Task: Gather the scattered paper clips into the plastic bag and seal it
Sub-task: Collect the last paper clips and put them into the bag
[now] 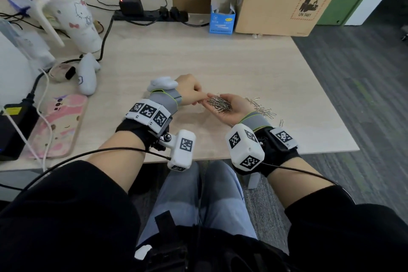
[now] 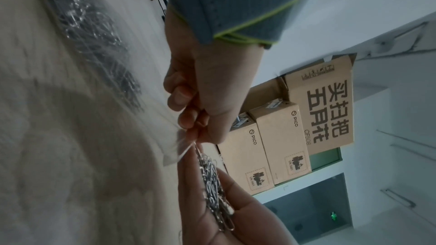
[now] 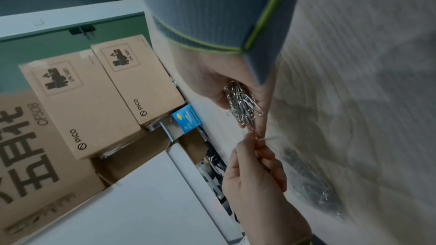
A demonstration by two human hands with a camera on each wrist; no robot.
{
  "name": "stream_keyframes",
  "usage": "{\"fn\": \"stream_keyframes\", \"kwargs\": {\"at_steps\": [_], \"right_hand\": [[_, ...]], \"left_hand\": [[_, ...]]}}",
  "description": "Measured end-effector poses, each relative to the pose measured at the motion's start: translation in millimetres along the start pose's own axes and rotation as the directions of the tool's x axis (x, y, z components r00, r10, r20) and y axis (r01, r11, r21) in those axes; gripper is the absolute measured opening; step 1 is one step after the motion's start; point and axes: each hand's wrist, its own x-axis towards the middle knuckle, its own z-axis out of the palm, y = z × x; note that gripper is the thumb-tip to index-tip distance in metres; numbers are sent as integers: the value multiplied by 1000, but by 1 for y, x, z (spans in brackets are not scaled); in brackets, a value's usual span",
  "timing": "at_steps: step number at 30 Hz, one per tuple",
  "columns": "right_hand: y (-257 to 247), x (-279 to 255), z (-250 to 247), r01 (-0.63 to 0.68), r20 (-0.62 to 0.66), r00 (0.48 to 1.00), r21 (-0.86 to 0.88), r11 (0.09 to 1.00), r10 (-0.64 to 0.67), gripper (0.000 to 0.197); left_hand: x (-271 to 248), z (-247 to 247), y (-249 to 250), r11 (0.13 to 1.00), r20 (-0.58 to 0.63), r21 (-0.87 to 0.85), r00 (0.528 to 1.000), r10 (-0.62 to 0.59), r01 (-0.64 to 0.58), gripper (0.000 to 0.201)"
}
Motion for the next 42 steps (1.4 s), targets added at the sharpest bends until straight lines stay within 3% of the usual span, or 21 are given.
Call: {"fn": "stream_keyframes", "kwargs": {"at_steps": [4,10,15,19,29,33,37,42], "right_hand": [[0,-1,23,-15,15,1000,-96,995,16,41],[0,-1,39,-35,50,998,-51,998,38,34],[-4,-3,47,-25,16,999,-157,987,27,51],[-6,-7,53,-81,67,993,-208,975,97,62],[-8,-4,54,-51,81,993,-406,912,91,70],[-8,1,47,-29,69,995,-461,887,68,68],[-9,-1,40,45,47,999,-538,842,-23,51],[-12,-3,20,193,26,979,-416,889,-200,33]], "left_hand": [[0,-9,-3,993,-54,-107,998,33,-39,34],[-1,-20,-9,981,-163,-188,986,21,-52,33],[0,-22,-15,978,-183,-205,983,-20,-19,35],[-2,-22,-16,976,-161,-216,986,-40,5,32],[-4,-25,-19,971,-161,-239,986,-53,13,33],[-5,-22,-20,965,-140,-263,988,-59,21,33],[-6,-21,-18,964,-137,-266,989,-46,8,32],[-4,-18,-15,973,-136,-232,990,-42,9,34]]}}
